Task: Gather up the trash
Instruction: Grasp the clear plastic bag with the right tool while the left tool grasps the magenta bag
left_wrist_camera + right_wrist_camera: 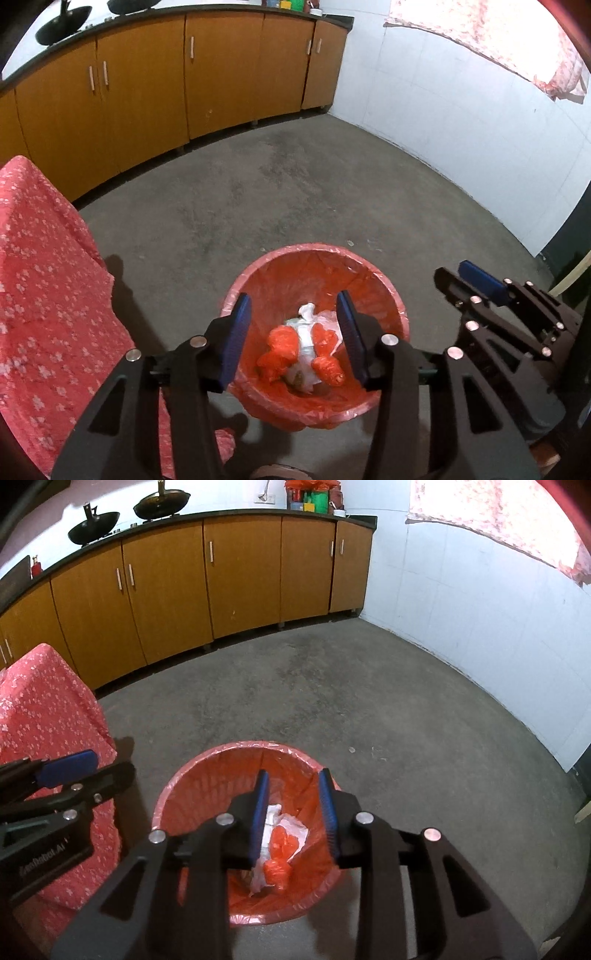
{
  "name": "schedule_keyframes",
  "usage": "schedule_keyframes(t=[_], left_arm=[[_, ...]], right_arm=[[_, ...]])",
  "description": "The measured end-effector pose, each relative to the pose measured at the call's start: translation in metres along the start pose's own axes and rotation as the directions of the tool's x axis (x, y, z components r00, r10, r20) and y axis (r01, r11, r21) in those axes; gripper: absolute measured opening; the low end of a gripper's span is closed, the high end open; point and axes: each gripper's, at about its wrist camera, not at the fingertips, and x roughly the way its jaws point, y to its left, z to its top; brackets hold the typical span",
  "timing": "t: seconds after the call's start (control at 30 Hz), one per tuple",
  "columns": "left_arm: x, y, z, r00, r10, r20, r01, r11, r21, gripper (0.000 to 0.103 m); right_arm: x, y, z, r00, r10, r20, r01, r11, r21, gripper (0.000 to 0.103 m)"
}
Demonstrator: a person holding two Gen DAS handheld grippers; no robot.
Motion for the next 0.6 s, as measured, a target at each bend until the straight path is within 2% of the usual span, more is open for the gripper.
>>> schedule_keyframes(t=[0.2, 0.37, 0.53, 0.6], left_arm=[[-0.032, 0.025, 0.004, 0.999, 0.029, 0.046, -0.026, 0.997, -0.071, 0.048], [-0.078, 0.06, 0.004, 0.991, 0.075, 0.109, -0.059, 0.988, -0.14, 0.048], [-0.135, 0.109, -0.009, 0.971, 0.163, 0.174, -0.125, 0.97, -0.208, 0.048], [-0.162, 0.132, -0.019, 0.955, 0.222, 0.194, -0.177, 0.958, -0.227, 0.048]], right_arm=[[-0.018, 0.015, 0.012, 0.998, 0.038, 0.044, -0.038, 0.999, -0.021, 0.03], [-0.041, 0.054, 0.029, 0.989, 0.123, 0.084, -0.118, 0.991, -0.067, 0.033], [-0.066, 0.111, 0.042, 0.968, 0.233, 0.097, -0.219, 0.967, -0.134, 0.034], [-0.08, 0.144, 0.047, 0.95, 0.295, 0.099, -0.276, 0.946, -0.169, 0.034]])
